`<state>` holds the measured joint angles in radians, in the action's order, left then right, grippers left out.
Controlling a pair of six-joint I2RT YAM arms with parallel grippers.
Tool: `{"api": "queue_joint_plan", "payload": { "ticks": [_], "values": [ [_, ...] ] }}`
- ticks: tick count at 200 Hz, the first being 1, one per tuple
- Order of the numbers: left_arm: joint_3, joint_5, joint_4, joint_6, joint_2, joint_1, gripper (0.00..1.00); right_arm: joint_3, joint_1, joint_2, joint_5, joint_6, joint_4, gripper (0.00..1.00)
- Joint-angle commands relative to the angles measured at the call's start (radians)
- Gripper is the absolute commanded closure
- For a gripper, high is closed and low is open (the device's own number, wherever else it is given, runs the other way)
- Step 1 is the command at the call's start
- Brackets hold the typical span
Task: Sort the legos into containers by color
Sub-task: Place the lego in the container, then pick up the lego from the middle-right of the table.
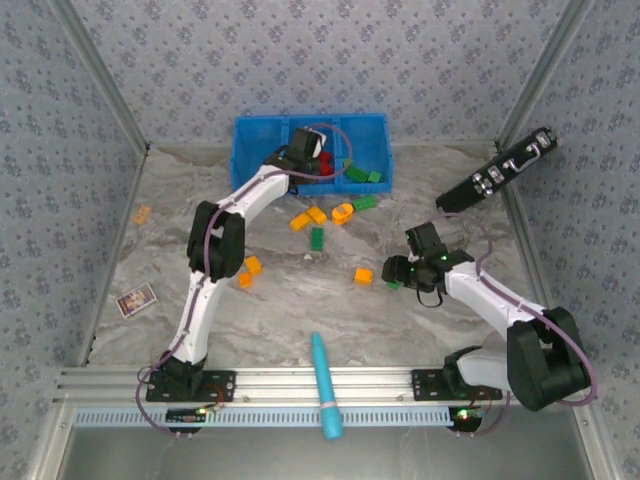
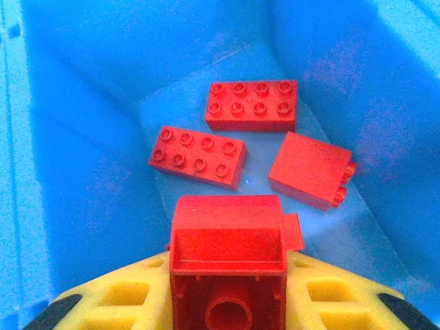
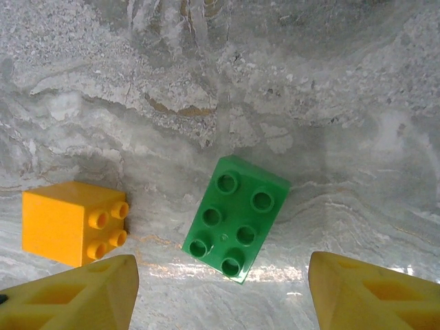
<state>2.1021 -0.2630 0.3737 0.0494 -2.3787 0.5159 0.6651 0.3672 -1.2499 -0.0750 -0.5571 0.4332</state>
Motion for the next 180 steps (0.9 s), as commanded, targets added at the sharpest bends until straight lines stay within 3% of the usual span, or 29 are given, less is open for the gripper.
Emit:
{"api": "queue_joint_plan", "payload": {
  "ticks": [1, 27, 70, 120, 180],
  "values": [
    [0.041, -0.017, 0.033, 0.009, 0.007, -0.002, 0.55, -0.012, 0.013, -0.026, 0.001, -0.037, -0.014, 0.32],
    [0.029, -0.023, 0.031, 0.02, 0.035, -0.004, 0.44, -0.008, 0.023, -0.052, 0.024, -0.048, -0.026, 0.33],
    [0.008, -0.014, 0.063, 0.049, 0.131, -0.002, 0.41, -0.001, 0.035, -0.115, 0.039, -0.062, -0.041, 0.34],
    [-0.198, -0.065, 0.041, 0.111, 0.447, 0.018, 0.4, 0.024, 0.036, -0.184, 0.06, -0.059, -0.039, 0.36],
    [-0.552, -0.139, 0.113, 0.128, 0.872, 0.021, 0.35, 0.056, 0.036, -0.262, 0.116, -0.047, -0.056, 0.6]
  ]
}}
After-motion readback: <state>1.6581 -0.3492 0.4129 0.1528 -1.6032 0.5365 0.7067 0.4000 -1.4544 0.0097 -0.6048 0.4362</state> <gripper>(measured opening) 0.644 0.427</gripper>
